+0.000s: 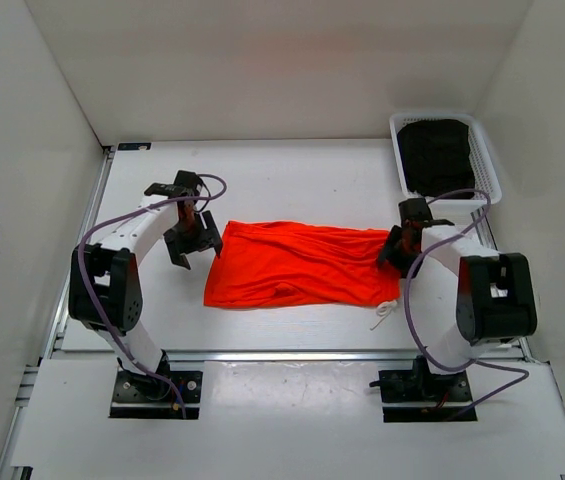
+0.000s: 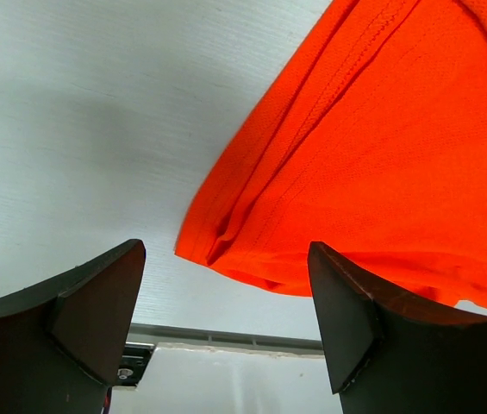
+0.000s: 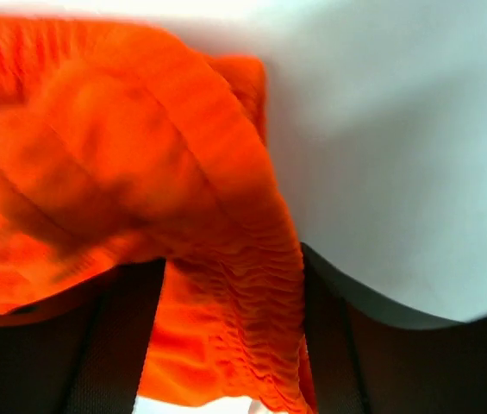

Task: Fold and stack the shorts
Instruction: Fold the shorts

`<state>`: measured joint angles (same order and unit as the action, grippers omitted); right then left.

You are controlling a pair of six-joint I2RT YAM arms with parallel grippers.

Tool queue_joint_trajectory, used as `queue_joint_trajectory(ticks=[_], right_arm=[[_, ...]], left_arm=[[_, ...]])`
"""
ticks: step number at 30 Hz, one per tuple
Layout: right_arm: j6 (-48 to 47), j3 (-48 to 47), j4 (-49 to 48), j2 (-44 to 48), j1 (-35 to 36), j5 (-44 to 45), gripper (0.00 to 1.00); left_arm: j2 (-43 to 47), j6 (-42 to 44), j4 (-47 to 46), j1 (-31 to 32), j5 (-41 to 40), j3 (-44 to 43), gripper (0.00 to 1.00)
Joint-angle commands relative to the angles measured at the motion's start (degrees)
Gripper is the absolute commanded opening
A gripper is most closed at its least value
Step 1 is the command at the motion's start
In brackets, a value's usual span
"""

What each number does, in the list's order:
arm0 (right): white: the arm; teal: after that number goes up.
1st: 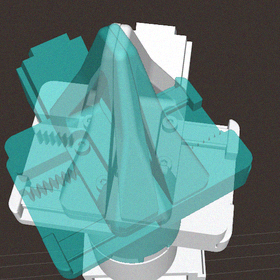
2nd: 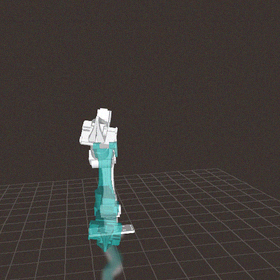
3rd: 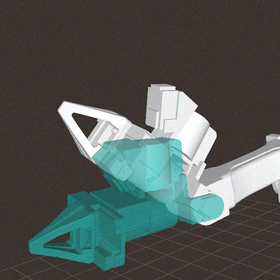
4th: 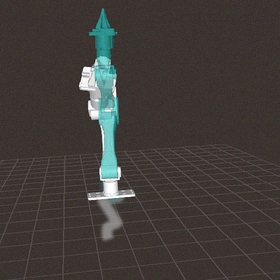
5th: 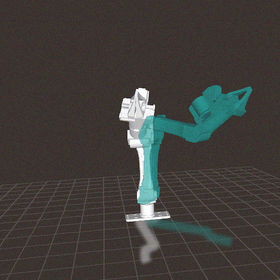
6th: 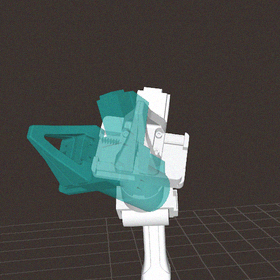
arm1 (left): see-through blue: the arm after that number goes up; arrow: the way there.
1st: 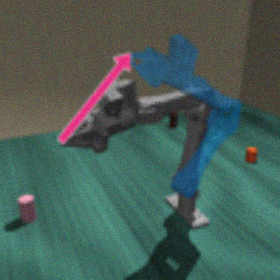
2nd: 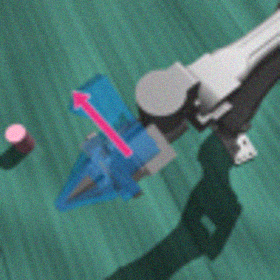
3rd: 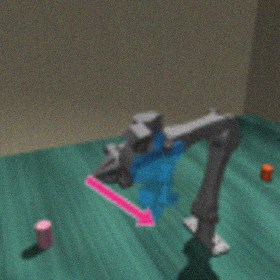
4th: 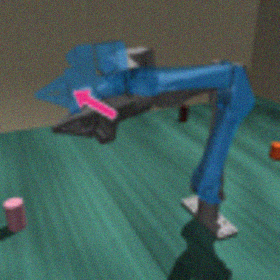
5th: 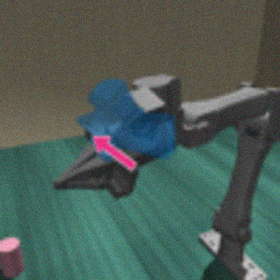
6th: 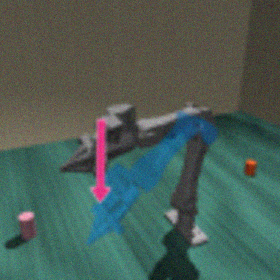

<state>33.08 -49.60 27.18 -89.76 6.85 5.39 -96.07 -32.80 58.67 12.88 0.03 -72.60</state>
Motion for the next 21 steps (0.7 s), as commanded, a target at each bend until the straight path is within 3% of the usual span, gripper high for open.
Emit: queue_joint_trajectory(ticks=[1, 4, 5, 7, 8, 10, 14, 21], right_arm=[[-0.6, -3.4, -1.0, -4.1, 0.4, 1.6, 0.57], [-1.8, -6.2, 0.5, -6.2, 0.9, 2.1, 0.43], [-1.8, -6.7, 1.2, -7.0, 0.9, 2.1, 0.32], [-2.6, -8.3, 2.4, -8.0, 0.9, 2.8, 0.21], [-3.2, -8.8, 2.4, -8.8, 0.9, 3.3, 0.09], [-3.2, -8.8, 3.1, -8.9, 0.9, 3.8, 0.00], [-2.7, -8.8, 4.3, -3.8, 0.9, 7.8, 0.00], [-2.7, -15.2, 11.9, 2.8, 8.4, 17.4, 0.00]], left_arm=[[0.5, -0.4, -1.3, 0.2, 0.1, 0.6, 0.87], [1.1, -1.0, -1.3, 0.2, 0.1, 0.6, 0.87], [1.1, -1.0, -1.3, 0.2, 0.1, 0.6, 0.87], [1.6, -1.0, -1.3, 0.2, 0.6, 0.6, 0.87], [2.2, -1.0, -1.3, 0.2, 0.6, 0.6, 0.87], [2.2, -1.0, -1.3, 0.2, 0.6, 0.6, 0.87], [2.7, -1.0, -1.3, -0.4, 0.6, 0.6, 0.87], [-4.0, -1.6, -4.7, -3.7, 0.6, 1.8, 0.82]])
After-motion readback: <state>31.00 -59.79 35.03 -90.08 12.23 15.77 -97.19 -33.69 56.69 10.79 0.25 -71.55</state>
